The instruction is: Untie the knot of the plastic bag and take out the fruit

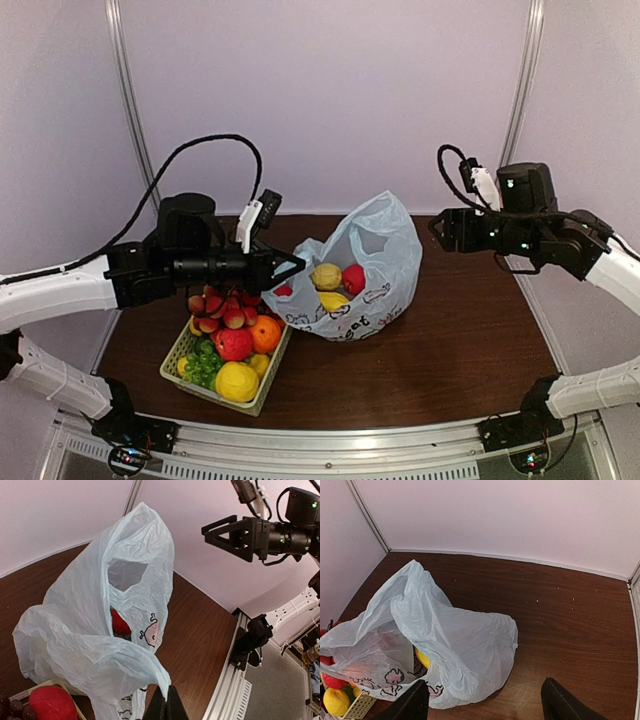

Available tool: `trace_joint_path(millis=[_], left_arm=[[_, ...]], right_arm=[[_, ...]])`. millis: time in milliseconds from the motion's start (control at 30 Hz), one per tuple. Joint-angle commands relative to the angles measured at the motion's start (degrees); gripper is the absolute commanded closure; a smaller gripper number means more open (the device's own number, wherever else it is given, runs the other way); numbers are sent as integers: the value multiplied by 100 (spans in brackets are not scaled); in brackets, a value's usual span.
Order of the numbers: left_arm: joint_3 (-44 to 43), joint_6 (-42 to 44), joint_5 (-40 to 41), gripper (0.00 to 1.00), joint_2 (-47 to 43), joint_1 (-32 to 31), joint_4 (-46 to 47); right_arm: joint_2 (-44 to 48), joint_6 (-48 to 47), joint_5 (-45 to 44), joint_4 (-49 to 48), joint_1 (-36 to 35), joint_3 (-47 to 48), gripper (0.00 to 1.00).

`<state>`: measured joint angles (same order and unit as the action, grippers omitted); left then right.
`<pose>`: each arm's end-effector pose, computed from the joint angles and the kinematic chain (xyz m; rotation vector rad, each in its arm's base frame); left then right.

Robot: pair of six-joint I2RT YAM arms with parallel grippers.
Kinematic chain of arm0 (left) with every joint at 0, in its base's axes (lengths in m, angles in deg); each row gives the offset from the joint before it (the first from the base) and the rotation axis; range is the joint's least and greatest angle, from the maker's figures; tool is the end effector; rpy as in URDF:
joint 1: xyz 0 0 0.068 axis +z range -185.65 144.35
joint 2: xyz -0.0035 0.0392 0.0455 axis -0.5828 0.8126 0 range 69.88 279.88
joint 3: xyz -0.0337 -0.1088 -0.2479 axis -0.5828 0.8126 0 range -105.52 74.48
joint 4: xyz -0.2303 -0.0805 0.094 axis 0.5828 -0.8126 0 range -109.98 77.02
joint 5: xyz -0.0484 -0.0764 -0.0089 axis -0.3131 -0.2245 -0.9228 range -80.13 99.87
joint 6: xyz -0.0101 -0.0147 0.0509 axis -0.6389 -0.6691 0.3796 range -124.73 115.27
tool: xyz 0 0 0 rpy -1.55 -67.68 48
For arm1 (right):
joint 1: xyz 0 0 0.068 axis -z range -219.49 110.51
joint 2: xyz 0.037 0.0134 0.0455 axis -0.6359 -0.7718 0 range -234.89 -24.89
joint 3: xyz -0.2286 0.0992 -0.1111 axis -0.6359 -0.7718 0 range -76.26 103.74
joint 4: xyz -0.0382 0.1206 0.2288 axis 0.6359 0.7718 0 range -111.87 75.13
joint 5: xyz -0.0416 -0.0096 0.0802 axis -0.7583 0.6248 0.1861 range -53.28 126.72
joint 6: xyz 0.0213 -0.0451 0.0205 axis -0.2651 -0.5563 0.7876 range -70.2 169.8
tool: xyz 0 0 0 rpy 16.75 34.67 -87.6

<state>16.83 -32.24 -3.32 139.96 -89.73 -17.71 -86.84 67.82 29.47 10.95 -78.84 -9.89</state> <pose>0.1613 -0.2363 0.3355 0.6367 1.9411 -1.1593 0.1820 0.1434 0.3731 -0.3104 2.0751 0.4833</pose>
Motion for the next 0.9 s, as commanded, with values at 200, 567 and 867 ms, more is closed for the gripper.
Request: trace_joint_path(millis=[200,567,867], left_arm=[[345,-274,1158,100,-119,-470,559],[532,-480,1320,100,-297,-511,614],[725,-637,1542,100,-412,-526,727]], right_arm=[[561,278,1342,-264,-828,-43,34],[-1502,537,395,-1367,-2015,273,40],[-2826,647,-378,-1347,-2034,208,34]])
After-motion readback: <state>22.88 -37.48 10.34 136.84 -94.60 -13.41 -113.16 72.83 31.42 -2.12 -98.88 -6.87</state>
